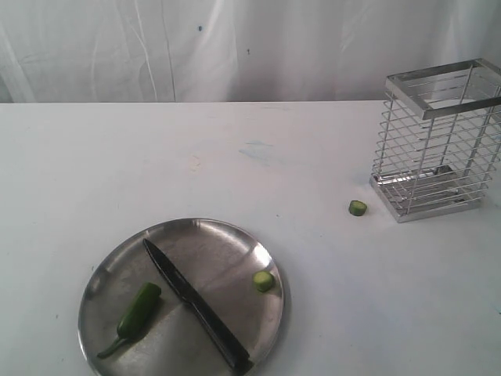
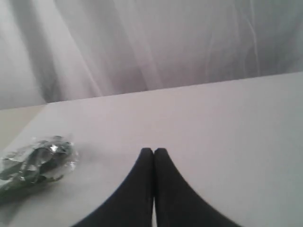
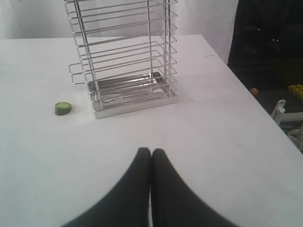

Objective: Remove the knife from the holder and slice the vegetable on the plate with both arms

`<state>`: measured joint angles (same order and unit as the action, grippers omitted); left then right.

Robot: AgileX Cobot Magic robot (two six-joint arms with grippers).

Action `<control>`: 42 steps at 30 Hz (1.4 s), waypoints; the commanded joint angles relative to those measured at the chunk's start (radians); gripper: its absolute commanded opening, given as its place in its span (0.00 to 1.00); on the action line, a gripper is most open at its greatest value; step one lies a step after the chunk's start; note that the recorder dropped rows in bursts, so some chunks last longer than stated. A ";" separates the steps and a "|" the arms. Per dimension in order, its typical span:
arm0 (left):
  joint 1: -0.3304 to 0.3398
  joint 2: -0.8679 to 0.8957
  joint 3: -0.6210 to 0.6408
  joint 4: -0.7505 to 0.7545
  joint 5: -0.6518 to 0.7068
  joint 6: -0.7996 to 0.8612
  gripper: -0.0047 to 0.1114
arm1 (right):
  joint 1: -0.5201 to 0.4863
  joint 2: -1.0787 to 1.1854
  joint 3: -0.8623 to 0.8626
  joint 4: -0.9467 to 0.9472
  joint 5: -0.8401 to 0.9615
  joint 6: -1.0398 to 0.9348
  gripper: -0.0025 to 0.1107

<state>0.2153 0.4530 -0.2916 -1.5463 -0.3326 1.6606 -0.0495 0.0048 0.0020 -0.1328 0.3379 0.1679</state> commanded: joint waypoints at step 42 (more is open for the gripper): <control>-0.018 -0.453 0.292 1.460 0.376 -1.809 0.04 | 0.003 -0.005 -0.002 0.001 -0.001 0.005 0.02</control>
<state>0.2024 0.0051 -0.0533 -0.1069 0.0500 -0.1002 -0.0495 0.0048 0.0020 -0.1328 0.3379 0.1711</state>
